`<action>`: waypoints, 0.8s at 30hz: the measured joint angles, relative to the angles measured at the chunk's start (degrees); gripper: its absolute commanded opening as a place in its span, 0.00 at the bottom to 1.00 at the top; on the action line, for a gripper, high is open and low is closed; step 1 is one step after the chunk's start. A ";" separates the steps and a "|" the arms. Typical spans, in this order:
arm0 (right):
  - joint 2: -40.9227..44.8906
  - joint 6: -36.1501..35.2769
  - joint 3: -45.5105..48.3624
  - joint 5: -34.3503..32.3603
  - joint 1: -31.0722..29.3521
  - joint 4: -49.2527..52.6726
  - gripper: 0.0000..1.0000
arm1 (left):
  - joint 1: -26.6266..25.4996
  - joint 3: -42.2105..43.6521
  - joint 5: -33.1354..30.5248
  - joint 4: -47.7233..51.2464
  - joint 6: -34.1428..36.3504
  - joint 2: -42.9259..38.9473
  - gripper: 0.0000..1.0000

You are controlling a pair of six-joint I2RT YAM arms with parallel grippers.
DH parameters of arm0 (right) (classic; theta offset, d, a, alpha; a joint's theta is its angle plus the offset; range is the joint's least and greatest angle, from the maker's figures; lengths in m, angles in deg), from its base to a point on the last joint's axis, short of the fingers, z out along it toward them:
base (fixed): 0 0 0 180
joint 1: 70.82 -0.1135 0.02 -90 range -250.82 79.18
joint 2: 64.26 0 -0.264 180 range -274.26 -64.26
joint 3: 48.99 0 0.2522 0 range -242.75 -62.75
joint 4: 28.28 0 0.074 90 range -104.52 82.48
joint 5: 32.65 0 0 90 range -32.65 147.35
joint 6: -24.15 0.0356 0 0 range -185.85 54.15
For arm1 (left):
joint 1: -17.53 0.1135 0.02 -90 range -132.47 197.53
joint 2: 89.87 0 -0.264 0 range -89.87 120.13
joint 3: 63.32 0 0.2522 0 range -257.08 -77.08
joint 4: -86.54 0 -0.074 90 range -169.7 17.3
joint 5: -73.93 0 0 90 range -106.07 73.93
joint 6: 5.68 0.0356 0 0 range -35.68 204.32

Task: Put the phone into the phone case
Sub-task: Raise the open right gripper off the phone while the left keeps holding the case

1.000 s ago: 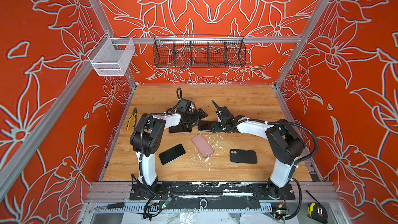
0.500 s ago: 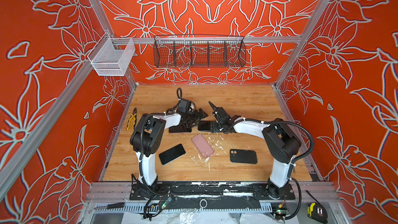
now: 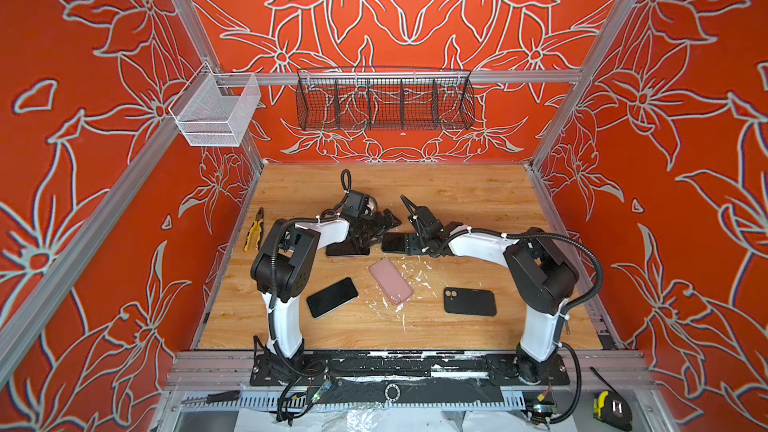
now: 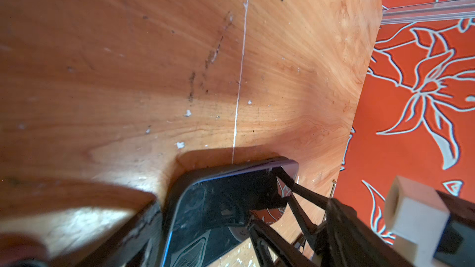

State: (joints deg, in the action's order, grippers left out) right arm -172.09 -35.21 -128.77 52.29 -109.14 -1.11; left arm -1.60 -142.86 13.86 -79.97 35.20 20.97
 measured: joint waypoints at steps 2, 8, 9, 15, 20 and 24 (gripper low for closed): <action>0.37 -0.55 -0.02 0.39 0.02 0.42 0.75 | 0.00 0.00 0.02 0.04 0.02 0.00 0.97; 3.10 -1.51 0.00 4.55 1.60 3.08 0.76 | 0.00 -0.35 0.04 1.03 0.22 0.00 0.97; 3.87 -1.51 0.02 5.38 2.05 3.08 0.76 | 0.00 -0.46 0.04 1.29 0.28 0.00 0.97; 8.44 -1.25 1.88 9.07 4.83 1.95 0.77 | 0.00 -0.66 0.11 2.25 0.79 0.00 0.97; 9.73 -0.20 5.14 12.85 7.41 0.20 0.76 | 0.00 -0.66 0.50 2.71 1.64 -0.07 0.97; 9.70 0.46 6.80 16.33 9.57 -0.85 0.74 | 0.00 -0.70 0.96 3.26 1.97 -0.11 0.98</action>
State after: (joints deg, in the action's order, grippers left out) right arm -162.39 -34.75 -121.97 68.62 -99.57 -1.96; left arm -1.60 -143.56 14.83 -76.72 37.16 20.86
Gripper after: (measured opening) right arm 0.749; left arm 0.974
